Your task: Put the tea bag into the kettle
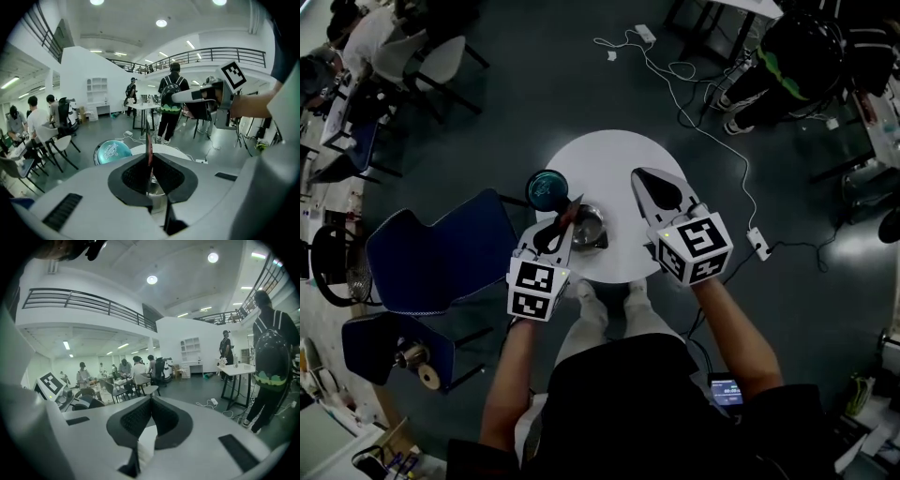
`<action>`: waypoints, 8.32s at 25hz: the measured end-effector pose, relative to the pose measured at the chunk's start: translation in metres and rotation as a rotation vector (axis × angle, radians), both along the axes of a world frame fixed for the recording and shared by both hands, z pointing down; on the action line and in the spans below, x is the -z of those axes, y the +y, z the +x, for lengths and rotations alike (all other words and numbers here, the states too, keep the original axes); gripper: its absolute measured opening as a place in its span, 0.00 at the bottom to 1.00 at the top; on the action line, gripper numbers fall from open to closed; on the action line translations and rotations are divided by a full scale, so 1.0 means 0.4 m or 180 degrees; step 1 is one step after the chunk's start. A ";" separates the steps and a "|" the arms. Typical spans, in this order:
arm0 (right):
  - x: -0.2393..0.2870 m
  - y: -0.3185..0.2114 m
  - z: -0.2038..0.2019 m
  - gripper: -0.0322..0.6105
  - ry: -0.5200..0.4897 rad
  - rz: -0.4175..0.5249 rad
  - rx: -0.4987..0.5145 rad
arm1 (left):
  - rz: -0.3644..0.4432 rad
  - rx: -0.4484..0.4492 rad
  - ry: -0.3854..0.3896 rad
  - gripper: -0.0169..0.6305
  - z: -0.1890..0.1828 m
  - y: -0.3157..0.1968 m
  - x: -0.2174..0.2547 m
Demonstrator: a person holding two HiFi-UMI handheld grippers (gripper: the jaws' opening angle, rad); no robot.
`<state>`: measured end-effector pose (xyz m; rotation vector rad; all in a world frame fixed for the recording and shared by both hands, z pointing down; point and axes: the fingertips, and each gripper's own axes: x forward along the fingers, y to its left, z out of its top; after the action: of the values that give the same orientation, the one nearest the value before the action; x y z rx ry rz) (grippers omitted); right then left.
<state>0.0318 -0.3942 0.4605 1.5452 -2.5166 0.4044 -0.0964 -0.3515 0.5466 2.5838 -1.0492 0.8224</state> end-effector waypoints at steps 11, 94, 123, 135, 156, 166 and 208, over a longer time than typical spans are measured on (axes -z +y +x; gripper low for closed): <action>-0.045 0.012 0.040 0.08 0.0011 -0.0093 -0.0303 | -0.0188 -0.0477 -0.0463 0.09 0.015 0.002 -0.100; 0.160 -0.030 0.026 0.08 0.0211 0.0336 0.0166 | 0.0656 0.0354 0.0591 0.05 0.045 -0.094 0.335; 0.253 0.032 0.091 0.08 -0.0031 0.0694 0.0785 | 0.1350 0.1032 0.0837 0.05 0.152 0.016 0.470; 0.236 0.055 0.131 0.08 -0.0105 0.0645 0.0999 | 0.1337 0.1130 0.0776 0.05 0.219 0.049 0.456; 0.217 0.062 0.080 0.08 -0.0114 0.0583 0.1107 | 0.1390 0.1206 0.0783 0.05 0.176 0.059 0.471; 0.251 0.167 0.006 0.08 -0.0063 0.0653 0.1043 | 0.1419 0.1130 0.0852 0.05 0.103 0.153 0.489; 0.312 0.744 -0.127 0.08 0.0037 0.0831 0.0849 | 0.1498 0.0795 0.0970 0.05 -0.002 0.703 0.527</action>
<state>-0.0191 -0.0967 0.3357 1.2522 -2.8052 0.0308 -0.0973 -0.0705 0.3357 2.7304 -1.5683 0.1198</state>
